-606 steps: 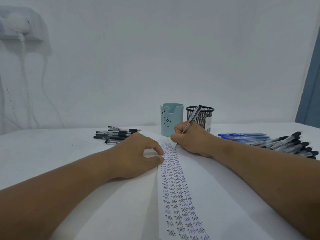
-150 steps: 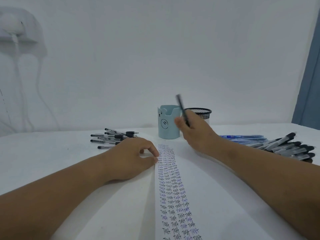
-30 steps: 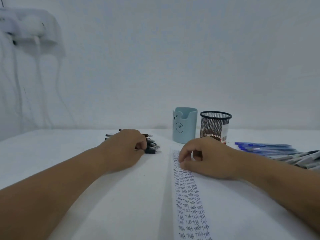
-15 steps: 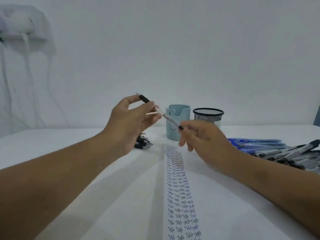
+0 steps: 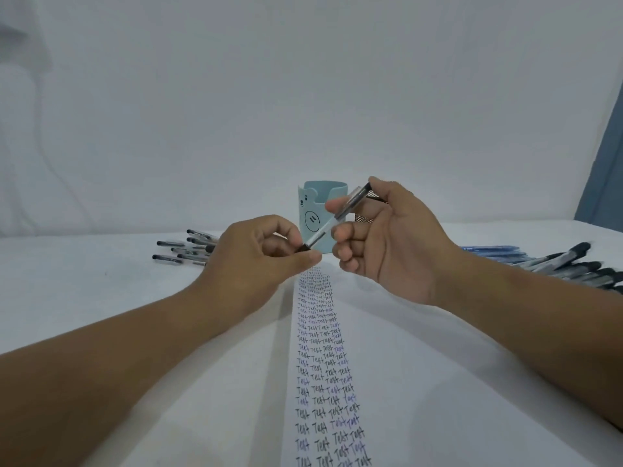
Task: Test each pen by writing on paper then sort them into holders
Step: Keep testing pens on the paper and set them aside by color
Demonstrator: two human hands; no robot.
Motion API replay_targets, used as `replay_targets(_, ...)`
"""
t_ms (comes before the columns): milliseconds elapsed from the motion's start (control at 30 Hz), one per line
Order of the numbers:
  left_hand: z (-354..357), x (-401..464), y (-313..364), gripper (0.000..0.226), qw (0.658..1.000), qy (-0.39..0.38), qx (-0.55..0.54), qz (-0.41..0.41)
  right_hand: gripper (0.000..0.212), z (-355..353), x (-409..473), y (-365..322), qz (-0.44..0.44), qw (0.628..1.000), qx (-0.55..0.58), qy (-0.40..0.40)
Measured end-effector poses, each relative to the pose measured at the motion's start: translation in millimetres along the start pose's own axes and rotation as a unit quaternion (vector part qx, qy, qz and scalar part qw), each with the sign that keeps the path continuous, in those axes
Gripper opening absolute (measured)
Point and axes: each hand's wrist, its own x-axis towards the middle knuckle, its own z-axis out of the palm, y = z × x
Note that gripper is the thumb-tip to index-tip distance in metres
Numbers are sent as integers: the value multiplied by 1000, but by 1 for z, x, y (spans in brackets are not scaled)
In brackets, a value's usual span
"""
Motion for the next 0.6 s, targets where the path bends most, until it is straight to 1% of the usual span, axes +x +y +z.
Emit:
replay_targets(67,-1,1,-1,18,1000,27,-4,3,46,-1,0,1,-2,1000,21,-12)
replay_targets(100,-1,2,-1,18,999,36,-6,5,46,-2,0,2,-6,1000,24,-18)
replay_targets(133,-1,2,0,18,999,40,-7,6,51,-1,0,4,-9,999,22,-25)
replay_targets(200,0,3,2,18,999,35,-2,13,69,4,-2,6,-20,999,-18,-18)
replay_targets(233,2,3,2,19,999,27,5,21,69,7,-2,8,-32,998,-53,-5)
replay_targets(267,3,4,2,23,999,16,18,26,57,9,-2,10,-53,994,-93,14)
replay_targets(300,3,4,1,30,999,3,42,25,40,10,0,12,-82,988,-124,41)
replay_targets(333,1,4,-2,42,996,-11,83,18,27,9,2,12,-106,982,-135,82)
replay_targets(367,-3,4,-6,53,990,-32,139,10,26,5,6,12,-124,975,-135,128)
replay_targets(400,-7,3,-9,59,977,-60,204,6,30,0,10,10,-131,968,-123,172)
replay_targets(433,-12,3,-12,57,958,-89,271,11,32,-6,13,6,-137,963,-111,205)
replay_targets(467,-15,3,-15,49,938,-113,328,23,33,-10,15,1,-138,959,-101,227)
replay_targets(500,-17,3,-15,40,919,-131,370,41,31,-14,17,-3,-140,956,-105,237)
replay_targets(533,-19,3,-16,36,905,-147,395,56,26,-17,19,-6,-131,954,-123,238)
replay_targets(600,-18,4,-16,35,894,-161,413,65,9,-18,23,-11,-94,960,-172,201)
